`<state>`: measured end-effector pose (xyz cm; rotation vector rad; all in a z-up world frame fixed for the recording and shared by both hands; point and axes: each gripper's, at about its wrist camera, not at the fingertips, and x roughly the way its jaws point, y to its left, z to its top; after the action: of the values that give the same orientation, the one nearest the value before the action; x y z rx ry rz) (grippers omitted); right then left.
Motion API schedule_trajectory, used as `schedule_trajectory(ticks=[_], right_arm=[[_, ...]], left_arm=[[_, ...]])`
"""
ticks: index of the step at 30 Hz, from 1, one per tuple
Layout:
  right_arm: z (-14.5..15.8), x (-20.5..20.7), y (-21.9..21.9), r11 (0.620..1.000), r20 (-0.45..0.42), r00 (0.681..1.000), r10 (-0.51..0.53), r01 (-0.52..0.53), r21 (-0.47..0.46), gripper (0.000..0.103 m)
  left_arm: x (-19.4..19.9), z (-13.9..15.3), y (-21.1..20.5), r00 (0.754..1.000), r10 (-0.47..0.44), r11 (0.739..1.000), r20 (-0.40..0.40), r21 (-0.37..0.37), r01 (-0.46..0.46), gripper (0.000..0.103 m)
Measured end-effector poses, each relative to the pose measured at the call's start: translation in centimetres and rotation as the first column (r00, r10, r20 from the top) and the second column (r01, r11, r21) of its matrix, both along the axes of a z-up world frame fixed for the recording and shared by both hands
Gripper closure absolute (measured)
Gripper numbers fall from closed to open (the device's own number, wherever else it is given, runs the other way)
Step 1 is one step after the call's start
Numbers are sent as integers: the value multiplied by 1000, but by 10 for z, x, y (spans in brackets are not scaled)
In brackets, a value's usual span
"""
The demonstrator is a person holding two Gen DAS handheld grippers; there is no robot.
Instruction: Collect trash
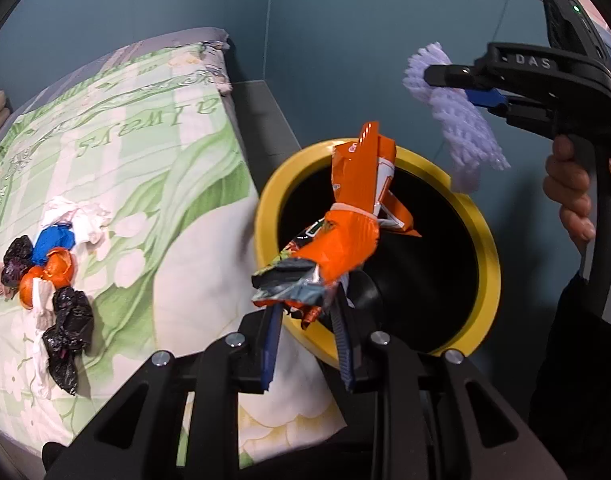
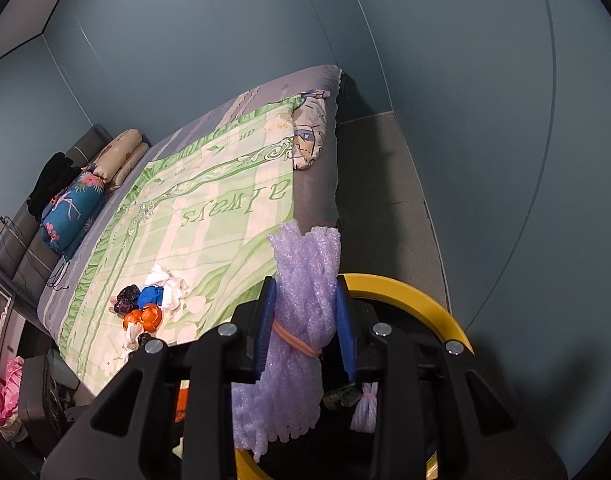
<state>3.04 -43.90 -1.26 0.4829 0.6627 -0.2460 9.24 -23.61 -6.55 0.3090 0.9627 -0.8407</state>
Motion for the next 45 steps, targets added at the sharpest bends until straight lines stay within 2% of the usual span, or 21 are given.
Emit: schedule_trajectory(ticks=[10, 22, 30, 45], right_arm=[[-4, -6, -12, 1000, 1, 1000, -11, 11, 26, 73], [-5, -10, -19, 998, 8, 1000, -27, 26, 65, 59], [-1, -7, -10, 998, 22, 1000, 12, -13, 59, 54], [18, 27, 49, 982, 26, 982, 189, -189, 6, 49]], left_arm=[[-12, -5, -15, 999, -42, 999, 11, 23, 42, 76], [-18, 3, -12, 998, -43, 999, 48, 3, 43, 41], [-9, 8, 5, 998, 10, 1000, 58, -11, -9, 28], [19, 25, 69, 978, 184, 983, 95, -49, -180, 21]])
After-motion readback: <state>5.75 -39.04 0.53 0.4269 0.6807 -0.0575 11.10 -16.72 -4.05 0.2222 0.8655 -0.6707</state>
